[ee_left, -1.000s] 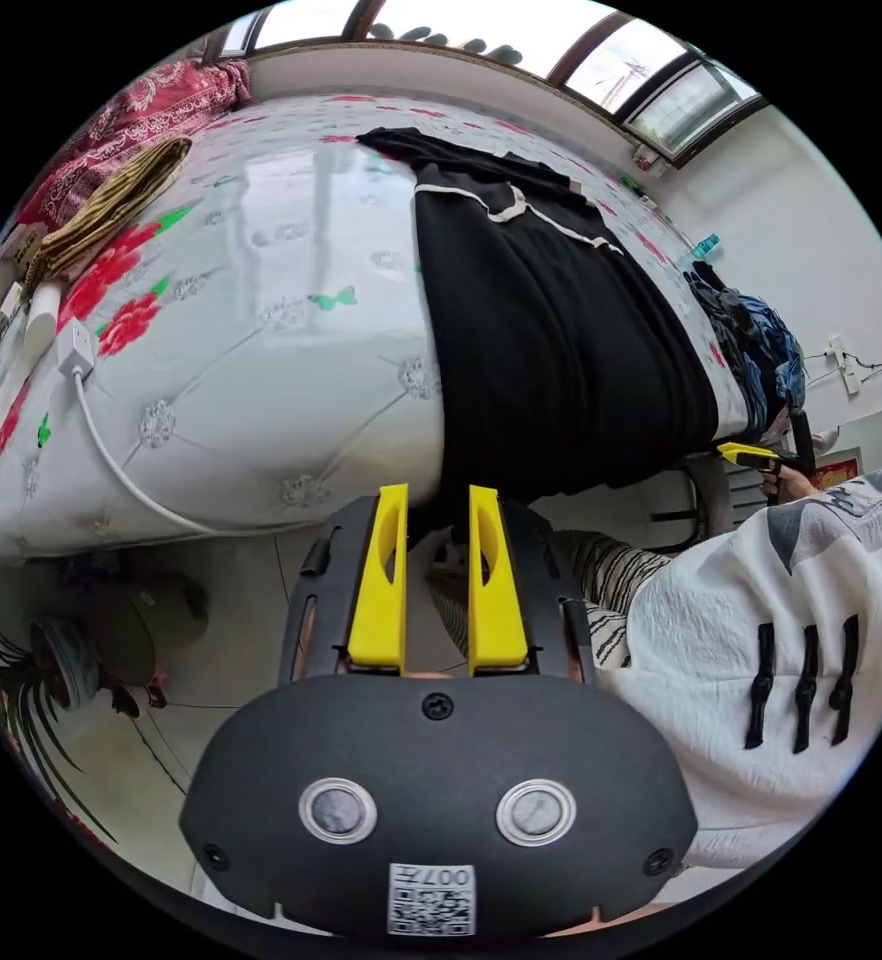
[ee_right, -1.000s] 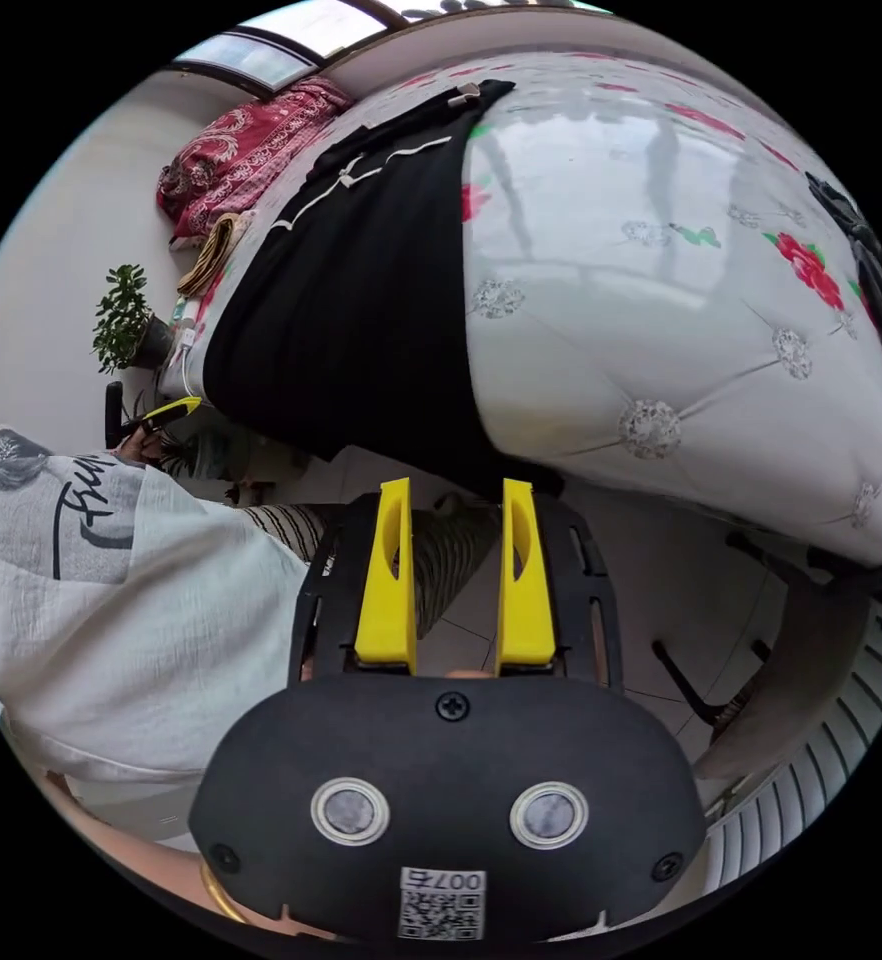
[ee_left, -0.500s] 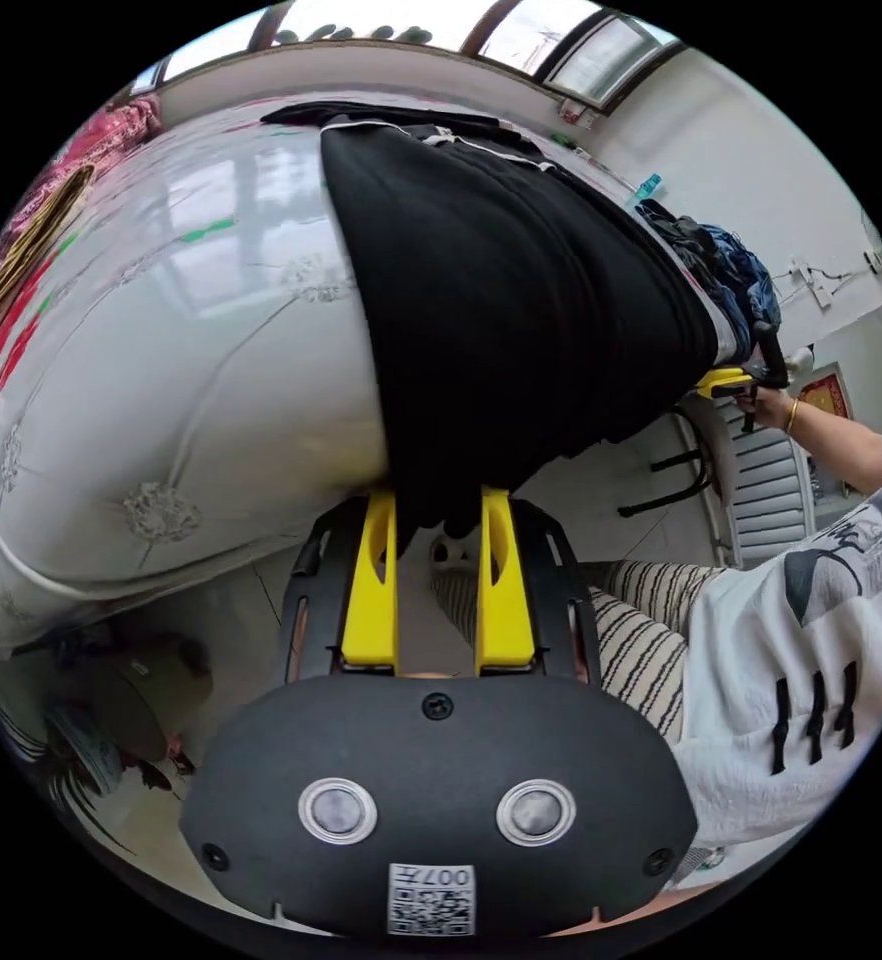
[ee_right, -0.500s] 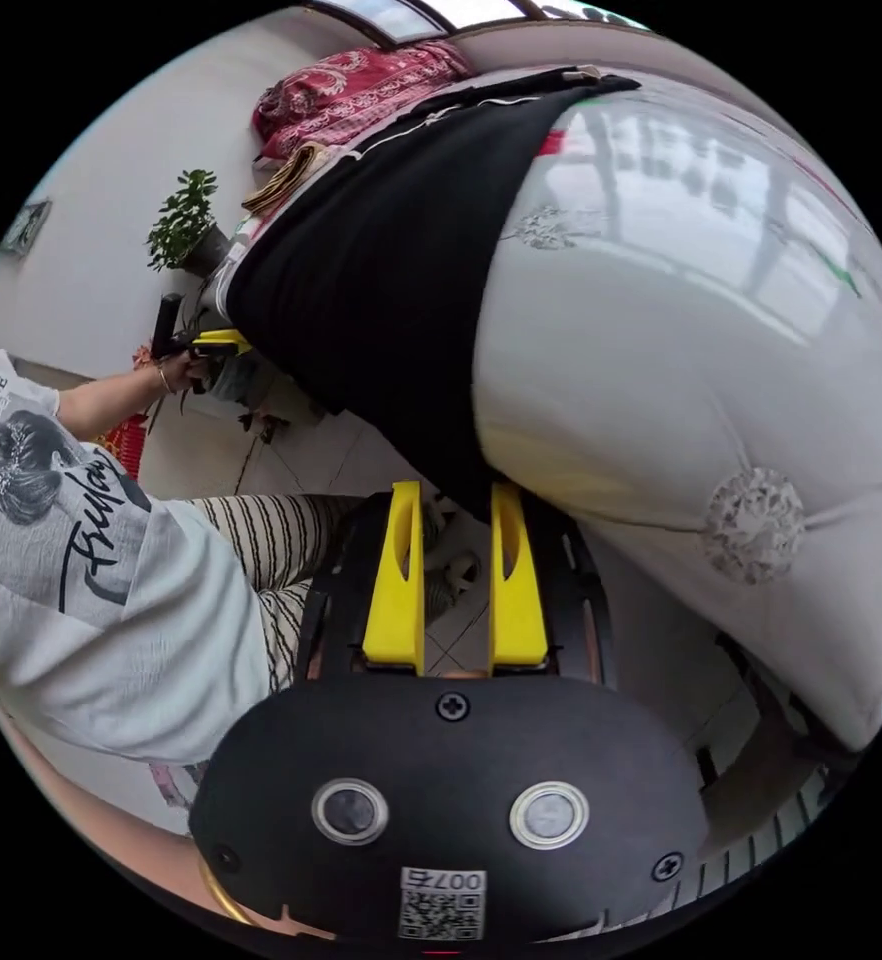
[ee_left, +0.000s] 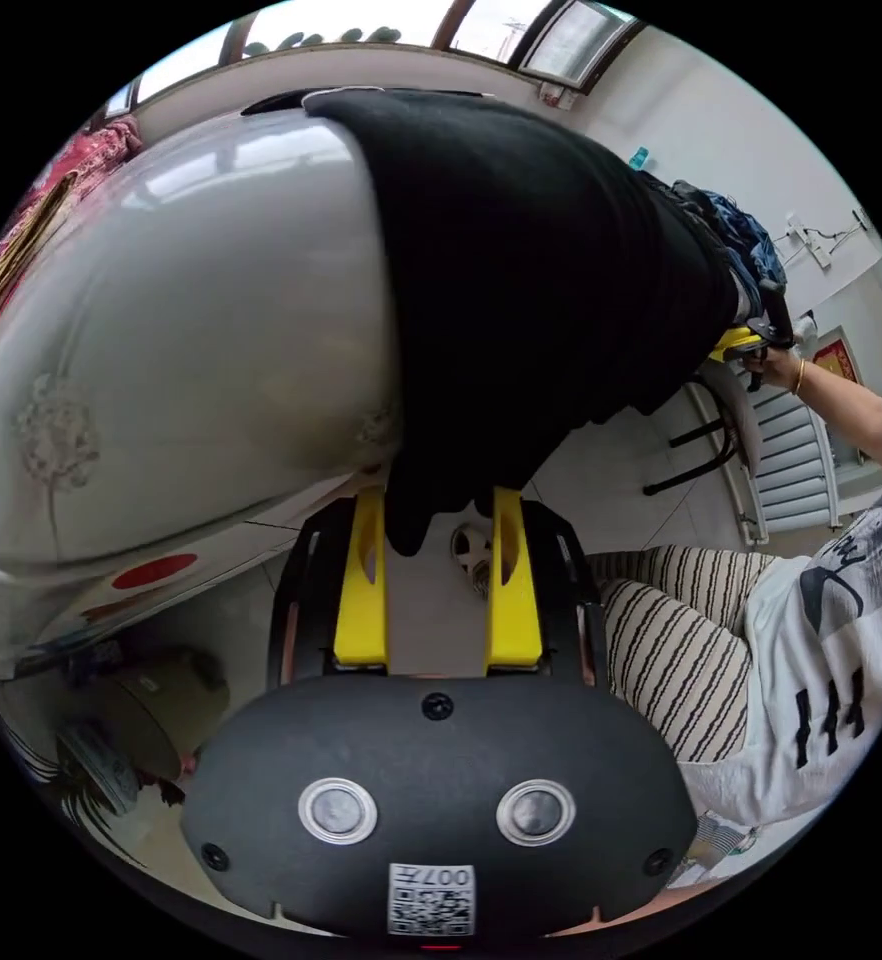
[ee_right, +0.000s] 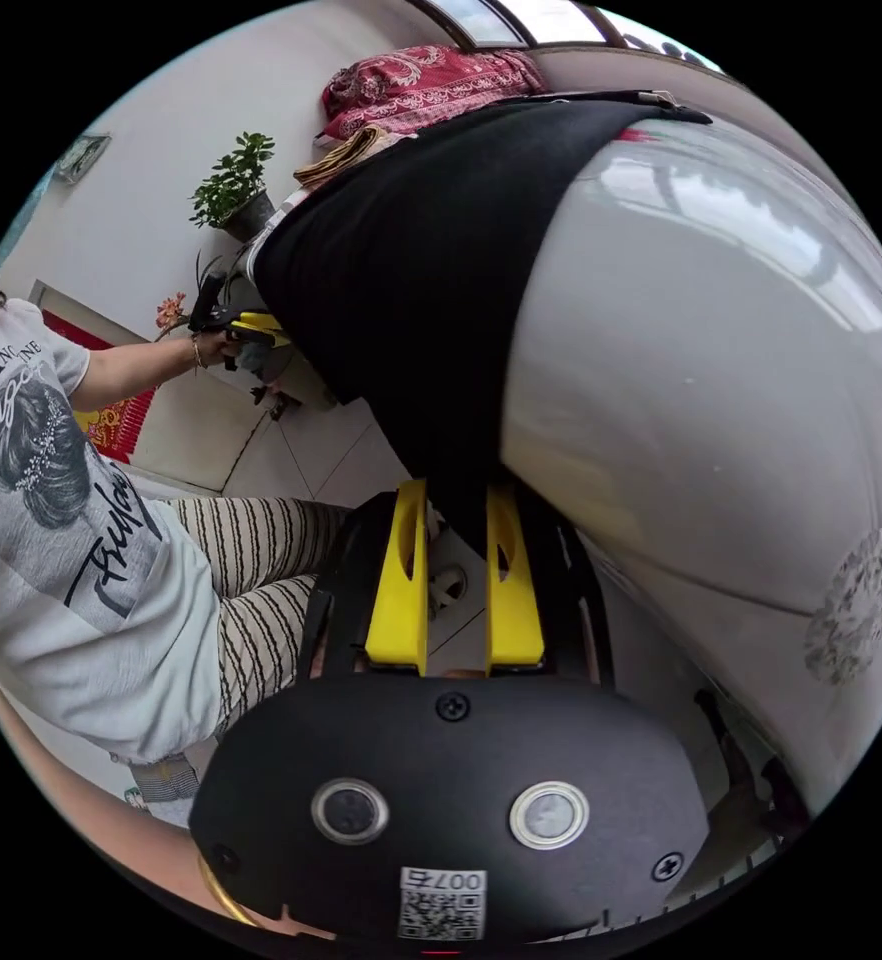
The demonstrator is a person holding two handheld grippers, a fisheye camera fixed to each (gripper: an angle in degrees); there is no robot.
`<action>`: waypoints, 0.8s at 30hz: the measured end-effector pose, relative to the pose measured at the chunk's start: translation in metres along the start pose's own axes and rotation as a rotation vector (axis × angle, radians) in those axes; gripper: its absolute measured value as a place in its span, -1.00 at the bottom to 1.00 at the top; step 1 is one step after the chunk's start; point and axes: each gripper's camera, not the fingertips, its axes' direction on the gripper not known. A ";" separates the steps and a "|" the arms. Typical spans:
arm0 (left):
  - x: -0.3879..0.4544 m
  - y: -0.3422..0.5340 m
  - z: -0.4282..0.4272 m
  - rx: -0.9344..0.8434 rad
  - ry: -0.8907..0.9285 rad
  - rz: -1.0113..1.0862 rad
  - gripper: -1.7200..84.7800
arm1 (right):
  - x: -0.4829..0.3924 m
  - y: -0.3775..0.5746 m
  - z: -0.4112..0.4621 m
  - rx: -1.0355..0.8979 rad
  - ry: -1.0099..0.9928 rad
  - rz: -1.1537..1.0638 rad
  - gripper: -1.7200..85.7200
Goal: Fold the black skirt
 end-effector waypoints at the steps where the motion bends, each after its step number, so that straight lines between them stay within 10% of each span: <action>1: 0.000 -0.002 0.004 0.004 -0.006 0.008 -0.66 | 0.002 0.000 0.000 -0.002 0.003 -0.003 -0.84; 6: -0.013 -0.017 0.020 0.050 -0.023 -0.019 -0.96 | 0.022 -0.011 0.006 0.015 -0.034 0.020 -0.93; 24: -0.028 0.007 -0.164 -0.141 0.191 0.040 -0.98 | -0.027 0.002 -0.163 -0.161 -0.201 0.030 -0.97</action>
